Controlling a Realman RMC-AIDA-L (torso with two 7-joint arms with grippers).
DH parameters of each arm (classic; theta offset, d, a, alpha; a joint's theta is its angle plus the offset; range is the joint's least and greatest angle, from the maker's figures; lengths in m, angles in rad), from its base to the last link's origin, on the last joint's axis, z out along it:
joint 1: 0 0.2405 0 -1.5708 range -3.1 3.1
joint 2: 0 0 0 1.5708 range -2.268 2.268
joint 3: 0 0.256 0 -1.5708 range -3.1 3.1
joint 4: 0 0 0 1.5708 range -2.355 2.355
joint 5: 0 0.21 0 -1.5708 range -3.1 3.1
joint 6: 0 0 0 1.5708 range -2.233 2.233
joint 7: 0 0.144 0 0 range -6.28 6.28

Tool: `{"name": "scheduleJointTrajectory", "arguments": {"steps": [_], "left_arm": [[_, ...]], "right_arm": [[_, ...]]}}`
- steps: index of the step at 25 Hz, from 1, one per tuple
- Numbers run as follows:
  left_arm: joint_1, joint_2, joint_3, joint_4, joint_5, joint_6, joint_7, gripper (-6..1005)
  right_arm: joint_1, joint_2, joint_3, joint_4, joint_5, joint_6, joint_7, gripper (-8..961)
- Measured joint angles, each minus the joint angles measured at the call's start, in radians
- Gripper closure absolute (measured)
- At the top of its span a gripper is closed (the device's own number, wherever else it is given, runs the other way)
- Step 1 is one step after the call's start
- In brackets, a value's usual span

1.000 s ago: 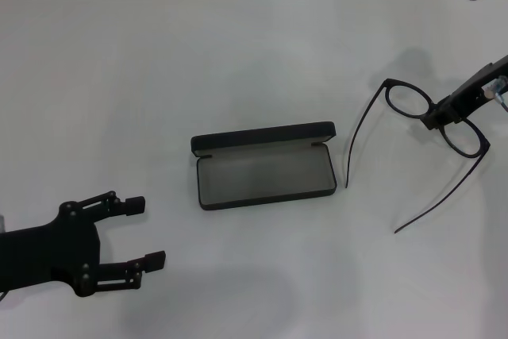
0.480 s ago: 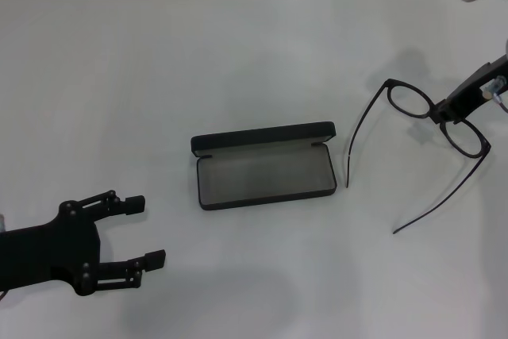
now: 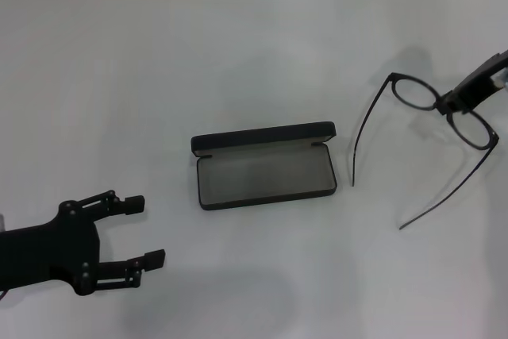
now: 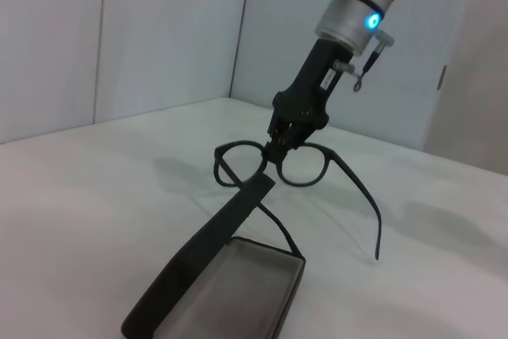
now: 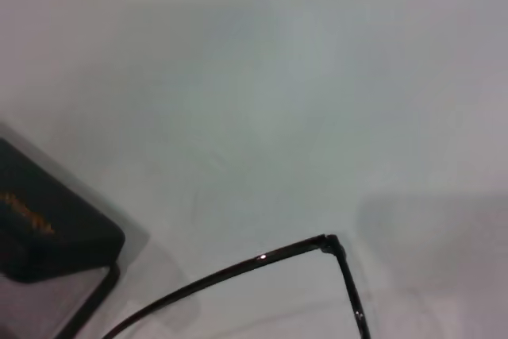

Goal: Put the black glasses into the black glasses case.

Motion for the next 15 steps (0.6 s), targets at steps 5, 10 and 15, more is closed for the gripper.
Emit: {"name": "scheduleJointTrajectory", "arguments": {"steps": [5,10,15], "left_arm": [[0.000,0.002,0.000,0.000,-0.002,0.002,-0.002,184],[0.001,0.002,-0.001,-0.003,-0.006,0.006,-0.002,187],[0.000,0.000,-0.037,-0.002,-0.012,0.019,-0.008,190]], "right_arm": [[-0.011,-0.013,0.080,-0.063,-0.001,-0.058,0.000,885],[-0.063,-0.024,0.117,-0.150,0.012,-0.096,0.001,886],[-0.121,-0.028,0.160,-0.227,0.067,-0.124,-0.010,886]]}}
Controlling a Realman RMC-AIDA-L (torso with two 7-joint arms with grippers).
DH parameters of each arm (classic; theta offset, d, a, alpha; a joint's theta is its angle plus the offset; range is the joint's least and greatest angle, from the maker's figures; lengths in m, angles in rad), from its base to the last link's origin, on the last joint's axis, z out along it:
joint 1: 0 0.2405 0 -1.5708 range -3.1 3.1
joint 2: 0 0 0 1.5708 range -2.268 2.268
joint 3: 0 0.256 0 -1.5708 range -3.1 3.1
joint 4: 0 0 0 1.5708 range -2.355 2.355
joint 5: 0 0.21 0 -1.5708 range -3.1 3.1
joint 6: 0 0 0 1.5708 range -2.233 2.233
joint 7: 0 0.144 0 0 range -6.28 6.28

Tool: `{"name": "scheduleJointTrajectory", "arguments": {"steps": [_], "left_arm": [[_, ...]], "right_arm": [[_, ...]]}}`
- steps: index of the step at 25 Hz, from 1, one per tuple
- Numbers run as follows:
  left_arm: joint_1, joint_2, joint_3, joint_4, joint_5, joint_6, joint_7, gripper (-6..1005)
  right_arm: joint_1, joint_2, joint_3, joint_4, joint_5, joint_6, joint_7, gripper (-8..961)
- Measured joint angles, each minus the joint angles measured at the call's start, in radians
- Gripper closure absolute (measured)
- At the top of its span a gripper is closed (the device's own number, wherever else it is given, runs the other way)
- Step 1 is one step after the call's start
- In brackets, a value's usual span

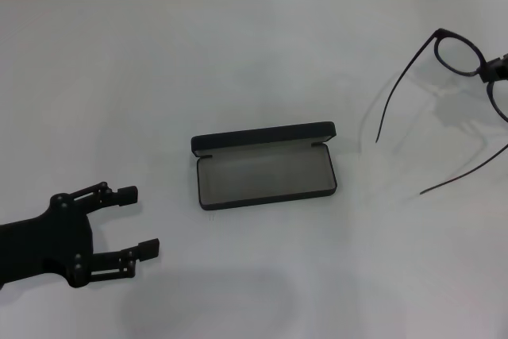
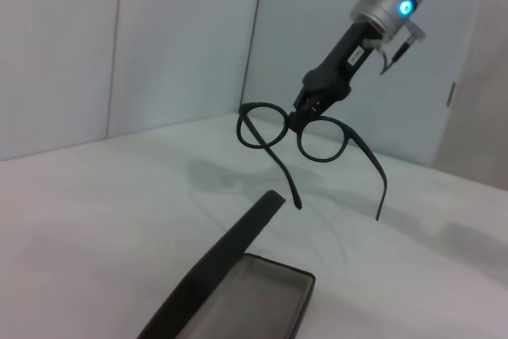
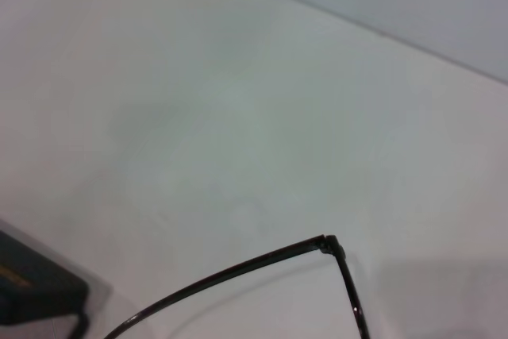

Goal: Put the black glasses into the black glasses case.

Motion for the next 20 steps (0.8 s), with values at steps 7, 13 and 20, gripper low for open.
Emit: {"name": "scheduleJointTrajectory", "arguments": {"steps": [7,13,20], "left_arm": [[-0.002,-0.005,-0.038,-0.004,-0.010,0.026,-0.021,194],[-0.014,0.002,-0.040,-0.004,-0.056,0.030,-0.165,198],[-0.055,-0.004,-0.041,-0.064,-0.110,0.058,-0.243,202]], "right_arm": [[-0.084,-0.015,0.008,-0.086,0.157,-0.023,-0.055,887],[-0.145,-0.006,0.083,-0.135,0.264,-0.063,-0.149,886],[-0.212,0.041,0.098,-0.008,0.495,-0.085,-0.429,886]]}}
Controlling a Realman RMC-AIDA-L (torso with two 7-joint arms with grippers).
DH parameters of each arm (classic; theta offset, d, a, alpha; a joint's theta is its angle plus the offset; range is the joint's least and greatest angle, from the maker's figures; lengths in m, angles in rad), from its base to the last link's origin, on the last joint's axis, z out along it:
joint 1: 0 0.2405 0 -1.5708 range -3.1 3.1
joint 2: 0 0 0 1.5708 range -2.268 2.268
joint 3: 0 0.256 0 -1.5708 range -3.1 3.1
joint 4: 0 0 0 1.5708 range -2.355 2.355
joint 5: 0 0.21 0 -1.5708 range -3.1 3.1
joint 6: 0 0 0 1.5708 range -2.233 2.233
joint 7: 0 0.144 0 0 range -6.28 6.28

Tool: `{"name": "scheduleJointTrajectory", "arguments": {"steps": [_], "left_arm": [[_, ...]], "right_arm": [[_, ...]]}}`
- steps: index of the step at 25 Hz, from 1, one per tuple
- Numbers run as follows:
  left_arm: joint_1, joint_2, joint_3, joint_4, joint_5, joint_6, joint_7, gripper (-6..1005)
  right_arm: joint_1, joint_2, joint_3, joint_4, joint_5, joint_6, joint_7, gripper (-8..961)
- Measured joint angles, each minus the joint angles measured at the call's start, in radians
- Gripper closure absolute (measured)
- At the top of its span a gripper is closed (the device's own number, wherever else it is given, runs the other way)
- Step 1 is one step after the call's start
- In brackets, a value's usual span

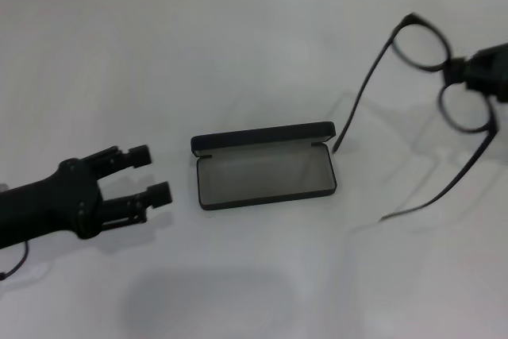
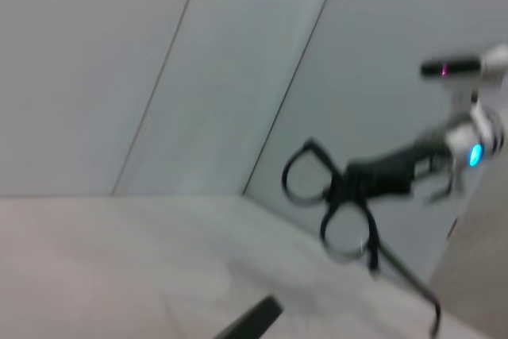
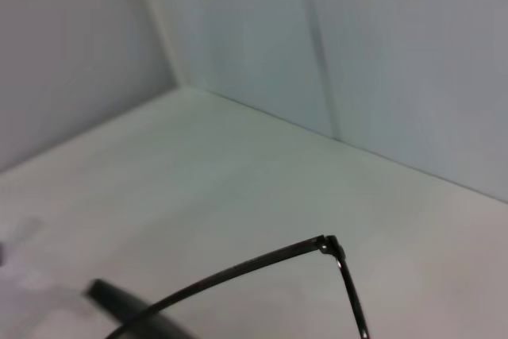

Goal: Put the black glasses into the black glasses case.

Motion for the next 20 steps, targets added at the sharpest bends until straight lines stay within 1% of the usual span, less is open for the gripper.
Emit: {"name": "scheduleJointTrajectory", "arguments": {"steps": [2,3,6,12,15,18,20], "left_arm": [[-0.019,-0.002,0.000,-0.028,-0.013,0.005,-0.007,203],[-0.027,-0.003,0.000,-0.039,-0.017,0.007,-0.007,204],[-0.049,-0.006,0.000,-0.055,-0.025,0.007,-0.008,205],[-0.111,-0.006,0.000,-0.114,-0.080,0.009,-0.009,209],[-0.136,-0.006,0.006,-0.143,-0.108,0.017,0.043,349],[-0.178,-0.004,0.032,-0.165,-0.111,0.054,0.092,488],[-0.204,0.001,0.070,-0.173,-0.110,0.072,0.099,536]], "right_arm": [[-0.006,0.004,-0.015,0.069,0.053,0.004,-0.061,886],[-0.009,0.005,-0.026,0.119,0.096,0.013,-0.097,886],[-0.011,0.005,-0.045,0.205,0.169,0.023,-0.169,886],[-0.006,0.005,-0.092,0.297,0.235,0.017,-0.271,886],[-0.002,0.005,-0.123,0.329,0.262,0.019,-0.312,886],[0.000,0.006,-0.148,0.333,0.268,0.020,-0.343,887],[0.000,0.006,-0.155,0.333,0.272,0.021,-0.352,887]]}}
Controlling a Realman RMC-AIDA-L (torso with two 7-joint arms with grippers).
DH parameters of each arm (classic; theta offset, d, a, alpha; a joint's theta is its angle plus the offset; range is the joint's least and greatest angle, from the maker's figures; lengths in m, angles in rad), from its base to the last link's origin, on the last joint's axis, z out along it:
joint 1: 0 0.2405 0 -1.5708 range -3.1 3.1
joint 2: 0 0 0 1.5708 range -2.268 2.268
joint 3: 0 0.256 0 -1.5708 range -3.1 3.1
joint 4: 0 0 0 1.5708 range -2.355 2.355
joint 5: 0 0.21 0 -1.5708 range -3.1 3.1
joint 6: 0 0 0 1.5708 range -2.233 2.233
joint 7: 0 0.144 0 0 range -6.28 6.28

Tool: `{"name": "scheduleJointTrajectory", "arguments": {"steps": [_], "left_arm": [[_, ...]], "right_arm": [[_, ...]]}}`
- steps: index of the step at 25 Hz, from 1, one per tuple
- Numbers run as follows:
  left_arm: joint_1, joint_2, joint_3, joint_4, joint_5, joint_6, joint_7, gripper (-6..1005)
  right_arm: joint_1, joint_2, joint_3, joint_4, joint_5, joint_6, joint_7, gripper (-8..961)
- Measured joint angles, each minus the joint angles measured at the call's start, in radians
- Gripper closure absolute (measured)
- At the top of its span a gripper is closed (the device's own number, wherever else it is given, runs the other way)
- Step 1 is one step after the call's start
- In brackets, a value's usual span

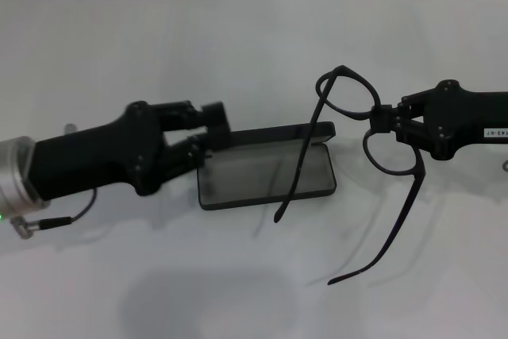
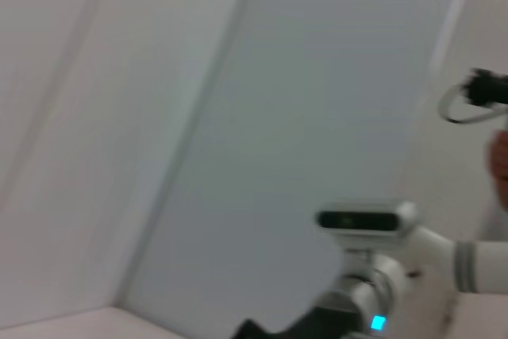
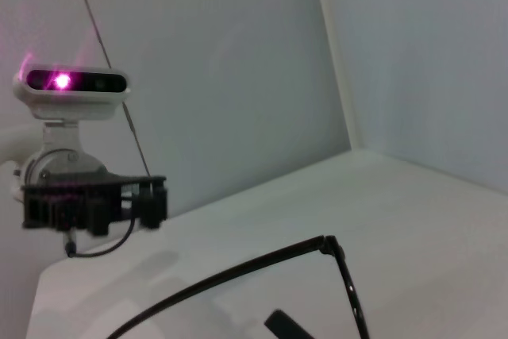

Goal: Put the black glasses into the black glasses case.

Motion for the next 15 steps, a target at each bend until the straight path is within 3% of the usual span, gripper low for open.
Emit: {"name": "scheduleJointTrajectory", "arguments": {"steps": [9,15], "left_arm": [[-0.071,0.002,0.144,-0.002,0.000,0.020,0.081,762],[-0.083,-0.006,0.163,-0.003,0.001,0.021,0.086,939]], "right_arm": [[0.015,-0.002,-0.015,-0.001,0.047,-0.026,-0.035,887],[0.023,0.000,-0.048,-0.002,0.055,-0.024,-0.036,887]]}}
